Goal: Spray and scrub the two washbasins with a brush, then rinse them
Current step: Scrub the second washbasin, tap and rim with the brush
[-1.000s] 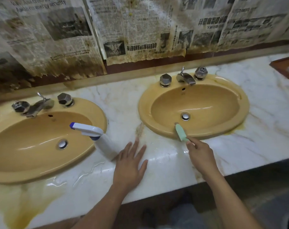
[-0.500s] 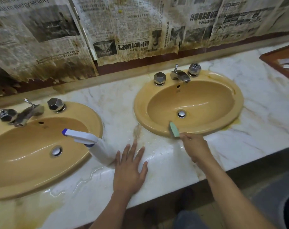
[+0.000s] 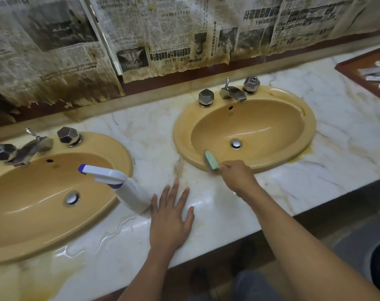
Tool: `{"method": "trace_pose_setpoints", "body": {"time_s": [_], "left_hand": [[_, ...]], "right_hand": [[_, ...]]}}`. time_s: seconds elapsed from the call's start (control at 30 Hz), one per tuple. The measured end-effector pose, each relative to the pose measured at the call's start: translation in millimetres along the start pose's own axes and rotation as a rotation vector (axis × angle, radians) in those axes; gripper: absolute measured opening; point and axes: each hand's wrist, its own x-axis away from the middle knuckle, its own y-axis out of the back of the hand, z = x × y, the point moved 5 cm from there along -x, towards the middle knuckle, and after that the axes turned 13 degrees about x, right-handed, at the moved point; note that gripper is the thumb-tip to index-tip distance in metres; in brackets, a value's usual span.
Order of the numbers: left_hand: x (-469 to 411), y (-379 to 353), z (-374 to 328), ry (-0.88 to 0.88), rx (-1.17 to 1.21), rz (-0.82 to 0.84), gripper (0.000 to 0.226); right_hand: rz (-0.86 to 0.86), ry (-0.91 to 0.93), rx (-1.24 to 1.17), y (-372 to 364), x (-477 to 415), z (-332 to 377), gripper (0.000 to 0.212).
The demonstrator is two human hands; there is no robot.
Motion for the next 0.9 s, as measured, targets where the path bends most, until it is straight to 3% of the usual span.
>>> {"method": "trace_pose_setpoints", "body": {"time_s": [0.1,0.2,0.3,0.4,0.57,0.63,0.77,0.9], "left_hand": [[0.3,-1.5,-1.8,-0.002,-0.016,0.003,0.061],[0.6,-2.2,-2.6,0.001,-0.025,0.010,0.062],[1.9,-2.4,-2.7,0.000,-0.004,0.002,0.061],[3.2,-2.4,-2.2,0.000,-0.007,0.001,0.060],[1.6,0.1,-3.6,0.006,-0.011,0.004,0.062],[1.0,0.6,-4.0,0.005,-0.004,0.002,0.062],[0.7,1.7,-2.2,0.003,0.004,0.002,0.061],[1.8,1.3,0.0,-0.003,0.006,0.003,0.061]], "right_hand": [[-0.062,-0.054,-0.102,13.5,30.5,-44.4,0.027],[-0.079,-0.023,-0.145,1.1,30.0,-36.7,0.027],[-0.082,0.088,-0.043,-22.4,19.8,-13.7,0.027],[-0.085,0.077,0.088,-29.5,13.5,-10.9,0.030],[-0.277,-0.007,0.141,1.4,34.2,-42.9,0.032],[-0.311,0.051,0.134,-1.2,38.6,-36.1,0.033],[-0.203,0.261,0.256,-32.3,35.2,11.5,0.031],[-0.120,0.220,0.359,-40.4,18.8,-1.0,0.033]]}}
